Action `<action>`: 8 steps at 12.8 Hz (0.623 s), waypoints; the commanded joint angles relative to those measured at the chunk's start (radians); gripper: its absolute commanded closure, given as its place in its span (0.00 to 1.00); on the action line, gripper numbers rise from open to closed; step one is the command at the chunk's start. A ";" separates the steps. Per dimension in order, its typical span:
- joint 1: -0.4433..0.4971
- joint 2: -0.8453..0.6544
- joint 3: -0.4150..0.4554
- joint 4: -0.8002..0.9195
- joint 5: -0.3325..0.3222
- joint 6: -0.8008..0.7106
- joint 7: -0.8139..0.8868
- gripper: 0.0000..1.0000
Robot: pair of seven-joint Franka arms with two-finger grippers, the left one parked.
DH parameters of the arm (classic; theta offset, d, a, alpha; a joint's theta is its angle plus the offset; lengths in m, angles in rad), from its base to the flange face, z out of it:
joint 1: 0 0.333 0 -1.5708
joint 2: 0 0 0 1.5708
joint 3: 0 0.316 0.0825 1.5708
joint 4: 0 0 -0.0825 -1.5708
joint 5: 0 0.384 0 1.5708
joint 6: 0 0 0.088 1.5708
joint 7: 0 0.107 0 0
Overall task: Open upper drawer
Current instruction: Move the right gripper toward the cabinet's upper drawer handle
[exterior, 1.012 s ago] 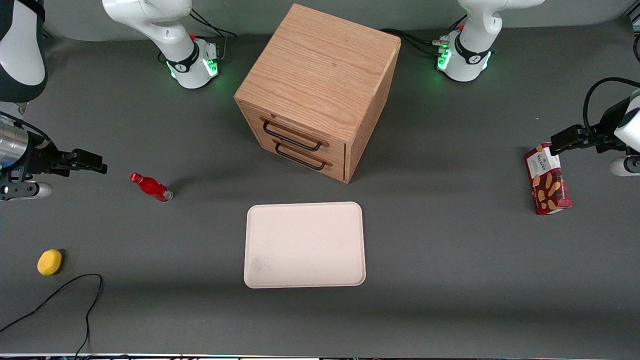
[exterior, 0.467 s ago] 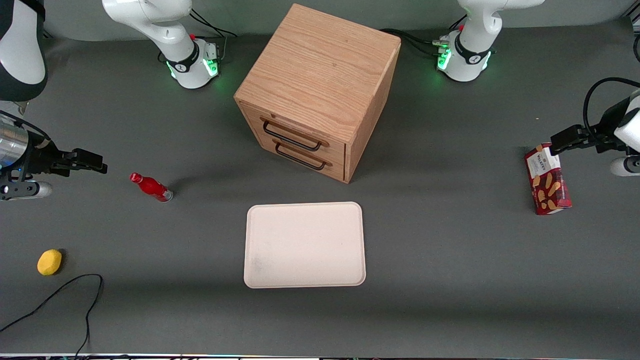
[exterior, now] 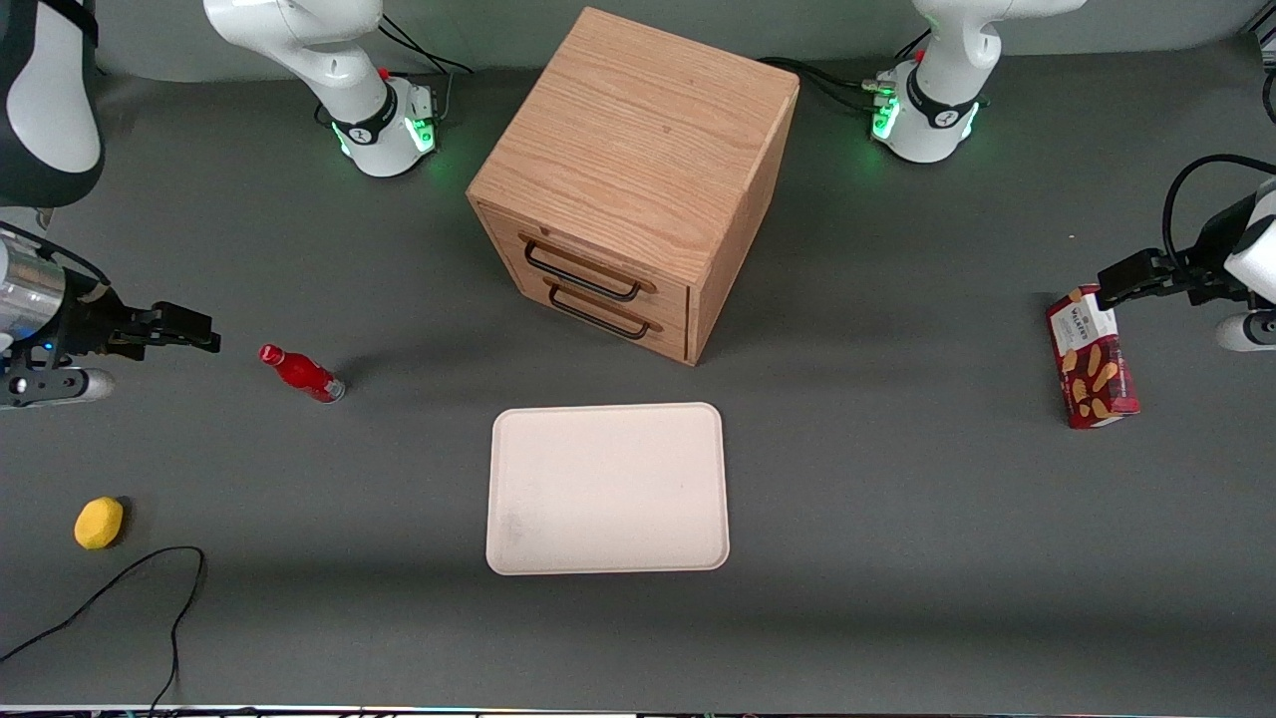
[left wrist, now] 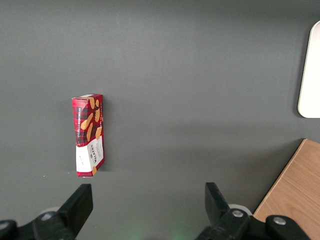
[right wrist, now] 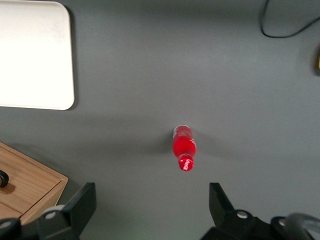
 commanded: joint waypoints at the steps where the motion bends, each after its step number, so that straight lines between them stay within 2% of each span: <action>1: 0.015 0.032 0.011 0.062 0.032 -0.007 -0.022 0.00; 6: 0.138 0.033 0.011 0.076 0.029 -0.009 -0.027 0.00; 8: 0.184 0.042 0.014 0.077 0.038 -0.019 -0.095 0.00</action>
